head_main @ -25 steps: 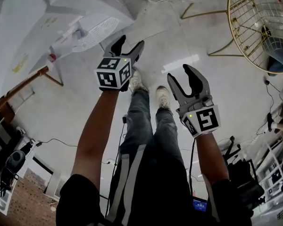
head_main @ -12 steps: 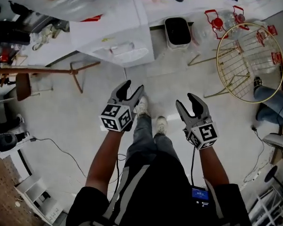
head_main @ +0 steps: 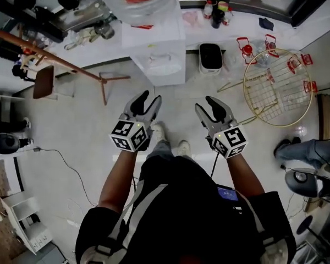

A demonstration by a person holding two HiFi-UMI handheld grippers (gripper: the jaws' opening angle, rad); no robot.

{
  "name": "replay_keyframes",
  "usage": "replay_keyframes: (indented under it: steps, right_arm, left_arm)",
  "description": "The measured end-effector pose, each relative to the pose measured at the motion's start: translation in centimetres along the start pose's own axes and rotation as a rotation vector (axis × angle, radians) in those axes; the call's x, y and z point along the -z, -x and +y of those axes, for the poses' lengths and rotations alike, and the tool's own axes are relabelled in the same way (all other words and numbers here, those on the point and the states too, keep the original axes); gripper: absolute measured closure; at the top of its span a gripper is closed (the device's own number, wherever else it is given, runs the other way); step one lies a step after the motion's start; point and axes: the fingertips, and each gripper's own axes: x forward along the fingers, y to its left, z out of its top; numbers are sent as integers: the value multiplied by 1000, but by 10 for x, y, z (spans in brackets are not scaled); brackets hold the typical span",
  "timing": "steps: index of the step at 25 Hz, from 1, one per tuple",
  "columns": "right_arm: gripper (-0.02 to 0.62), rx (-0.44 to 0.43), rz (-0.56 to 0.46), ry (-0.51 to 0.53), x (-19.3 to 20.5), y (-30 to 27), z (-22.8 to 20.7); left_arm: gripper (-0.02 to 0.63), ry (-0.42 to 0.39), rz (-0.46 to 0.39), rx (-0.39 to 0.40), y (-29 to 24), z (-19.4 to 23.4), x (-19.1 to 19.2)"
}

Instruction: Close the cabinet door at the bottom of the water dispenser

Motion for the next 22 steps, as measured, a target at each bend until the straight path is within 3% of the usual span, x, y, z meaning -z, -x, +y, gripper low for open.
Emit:
replay_keyframes:
  steps: [5, 15, 22]
  right_arm:
    - [465, -26, -71, 72, -39, 1, 22]
    - [527, 6, -145, 123, -68, -4, 58]
    - [572, 35, -215, 67, -90, -41, 99]
  left_arm:
    - [413, -50, -87, -36, 41, 0, -38]
    - [476, -162, -202, -110, 115, 30, -75]
    - [536, -156, -243, -85, 151, 65, -97]
